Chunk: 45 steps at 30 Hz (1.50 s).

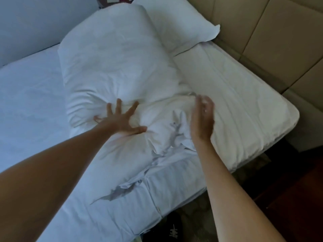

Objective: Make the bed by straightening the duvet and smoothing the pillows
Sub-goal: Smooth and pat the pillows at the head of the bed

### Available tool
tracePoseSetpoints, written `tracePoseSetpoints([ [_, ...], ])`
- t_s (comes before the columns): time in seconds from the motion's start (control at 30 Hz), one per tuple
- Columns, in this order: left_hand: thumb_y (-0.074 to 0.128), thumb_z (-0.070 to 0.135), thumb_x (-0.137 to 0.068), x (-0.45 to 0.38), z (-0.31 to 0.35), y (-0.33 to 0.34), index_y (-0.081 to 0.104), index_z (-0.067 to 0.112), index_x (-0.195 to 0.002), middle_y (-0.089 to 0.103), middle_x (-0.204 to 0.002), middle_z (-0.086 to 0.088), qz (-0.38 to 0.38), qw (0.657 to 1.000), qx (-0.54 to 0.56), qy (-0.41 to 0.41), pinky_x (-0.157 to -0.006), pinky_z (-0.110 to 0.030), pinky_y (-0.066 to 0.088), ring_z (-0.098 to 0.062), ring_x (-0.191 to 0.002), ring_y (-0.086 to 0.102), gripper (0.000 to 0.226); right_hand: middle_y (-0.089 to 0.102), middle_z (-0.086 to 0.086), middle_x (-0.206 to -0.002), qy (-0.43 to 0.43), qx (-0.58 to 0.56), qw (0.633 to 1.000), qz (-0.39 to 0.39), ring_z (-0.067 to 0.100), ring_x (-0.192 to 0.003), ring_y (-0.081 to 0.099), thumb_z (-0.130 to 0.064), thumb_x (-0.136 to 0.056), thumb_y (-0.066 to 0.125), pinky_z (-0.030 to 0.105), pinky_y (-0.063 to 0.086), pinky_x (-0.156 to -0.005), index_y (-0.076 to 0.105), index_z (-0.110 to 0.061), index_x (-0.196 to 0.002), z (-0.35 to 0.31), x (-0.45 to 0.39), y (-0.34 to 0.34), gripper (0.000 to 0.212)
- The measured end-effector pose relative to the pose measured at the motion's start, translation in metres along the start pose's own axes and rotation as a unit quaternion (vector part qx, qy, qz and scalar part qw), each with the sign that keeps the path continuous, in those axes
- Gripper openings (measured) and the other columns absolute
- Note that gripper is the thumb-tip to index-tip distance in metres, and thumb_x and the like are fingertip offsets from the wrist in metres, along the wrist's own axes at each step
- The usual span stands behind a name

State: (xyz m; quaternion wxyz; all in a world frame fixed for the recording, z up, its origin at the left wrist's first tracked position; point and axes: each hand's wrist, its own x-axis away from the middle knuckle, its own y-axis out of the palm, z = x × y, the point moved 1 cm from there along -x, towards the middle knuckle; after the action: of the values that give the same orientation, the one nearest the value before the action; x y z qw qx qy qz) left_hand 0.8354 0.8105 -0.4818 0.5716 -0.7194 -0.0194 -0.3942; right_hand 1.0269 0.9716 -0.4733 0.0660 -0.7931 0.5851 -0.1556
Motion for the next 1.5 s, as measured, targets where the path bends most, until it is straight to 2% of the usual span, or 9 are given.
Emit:
tracePoseSetpoints([
  [0.1,0.023,0.102,-0.054,0.005,-0.005,0.005,-0.019,0.061,-0.142,-0.026,-0.162,0.003,0.074,0.997,0.026,-0.016,-0.105,-0.079,0.003,-0.038,-0.148,-0.021,0.106,0.015,0.009,-0.162,-0.018,0.226,0.958,-0.178,0.033,-0.148,0.016,-0.087,-0.072,0.043,0.058,0.024,-0.114,0.029,-0.041,-0.147,-0.026,0.011,0.035,0.088],
  [0.23,0.031,0.107,-0.041,0.008,-0.023,0.003,-0.017,0.058,-0.145,-0.028,-0.16,0.008,0.075,0.994,0.067,-0.042,-0.104,-0.079,-0.005,-0.032,-0.147,-0.027,0.124,-0.011,0.026,-0.16,0.015,0.369,0.901,-0.228,0.052,-0.144,0.007,-0.069,-0.074,0.066,0.068,0.024,-0.108,-0.002,-0.044,-0.153,-0.023,-0.007,0.054,0.107],
  [0.37,0.043,0.106,-0.034,-0.004,-0.041,0.007,-0.024,0.064,-0.137,-0.04,-0.154,0.008,0.029,0.994,0.092,-0.059,-0.101,-0.081,-0.004,-0.035,-0.144,-0.032,0.13,-0.011,0.027,-0.159,0.018,0.469,0.848,-0.246,0.058,-0.138,0.015,-0.06,-0.078,0.069,0.071,0.027,-0.104,-0.014,-0.046,-0.151,0.0,-0.021,0.082,0.111],
  [0.83,0.027,0.108,-0.039,-0.1,-0.023,0.048,-0.028,0.054,-0.142,-0.044,-0.152,-0.009,0.055,0.995,0.075,-0.034,-0.098,-0.082,-0.01,-0.05,-0.139,-0.031,0.129,0.004,0.027,-0.159,0.005,0.56,0.804,-0.2,0.051,-0.137,0.024,-0.036,-0.089,0.063,0.065,0.031,-0.103,-0.01,-0.048,-0.151,0.059,-0.074,0.132,0.097],
  [0.97,0.04,0.098,-0.059,-0.088,-0.04,0.028,-0.008,0.049,-0.15,-0.022,-0.161,-0.012,0.055,0.995,0.083,0.011,-0.108,-0.073,-0.001,-0.053,-0.144,-0.009,0.114,0.017,0.026,-0.156,-0.026,0.529,0.841,-0.115,0.046,-0.142,0.018,-0.033,-0.088,0.056,0.066,0.022,-0.109,0.01,-0.027,-0.153,0.025,-0.061,0.146,0.08],
  [1.13,0.058,0.065,-0.081,-0.093,-0.095,-0.04,0.041,0.025,-0.134,0.053,-0.127,-0.009,0.313,0.945,0.043,0.082,-0.092,-0.048,0.046,-0.032,-0.117,0.053,0.069,0.039,0.023,-0.142,-0.082,0.375,0.923,0.013,0.04,-0.138,0.03,-0.063,-0.08,0.046,0.061,0.026,-0.109,0.037,-0.008,-0.135,-0.027,-0.06,0.189,0.078],
  [1.27,0.068,0.07,-0.067,-0.114,-0.112,-0.065,0.04,0.028,-0.137,0.043,-0.132,-0.012,0.403,0.914,0.022,0.048,-0.095,-0.06,0.037,-0.035,-0.121,0.043,0.087,0.029,0.02,-0.152,-0.117,0.387,0.914,-0.046,0.036,-0.143,0.023,-0.084,-0.072,0.037,0.073,0.007,-0.107,0.023,-0.019,-0.146,-0.052,-0.09,0.22,0.099],
  [1.37,0.068,0.083,-0.051,-0.147,-0.124,-0.08,0.012,0.042,-0.149,0.014,-0.157,-0.002,0.294,0.95,0.096,0.03,-0.104,-0.075,0.017,-0.032,-0.146,0.014,0.12,0.022,0.025,-0.157,-0.062,0.398,0.912,-0.081,0.037,-0.147,0.018,-0.097,-0.059,0.035,0.068,-0.007,-0.113,0.013,-0.012,-0.152,-0.067,-0.126,0.234,0.127],
  [1.5,0.071,0.086,-0.04,-0.181,-0.127,-0.085,-0.003,0.046,-0.149,0.008,-0.159,0.002,0.211,0.973,0.088,-0.01,-0.104,-0.067,0.029,-0.037,-0.143,0.017,0.138,0.023,0.019,-0.159,-0.059,0.354,0.924,-0.131,0.033,-0.146,0.025,-0.095,-0.051,0.053,0.052,0.017,-0.119,-0.005,-0.006,-0.155,-0.071,-0.169,0.252,0.149],
])
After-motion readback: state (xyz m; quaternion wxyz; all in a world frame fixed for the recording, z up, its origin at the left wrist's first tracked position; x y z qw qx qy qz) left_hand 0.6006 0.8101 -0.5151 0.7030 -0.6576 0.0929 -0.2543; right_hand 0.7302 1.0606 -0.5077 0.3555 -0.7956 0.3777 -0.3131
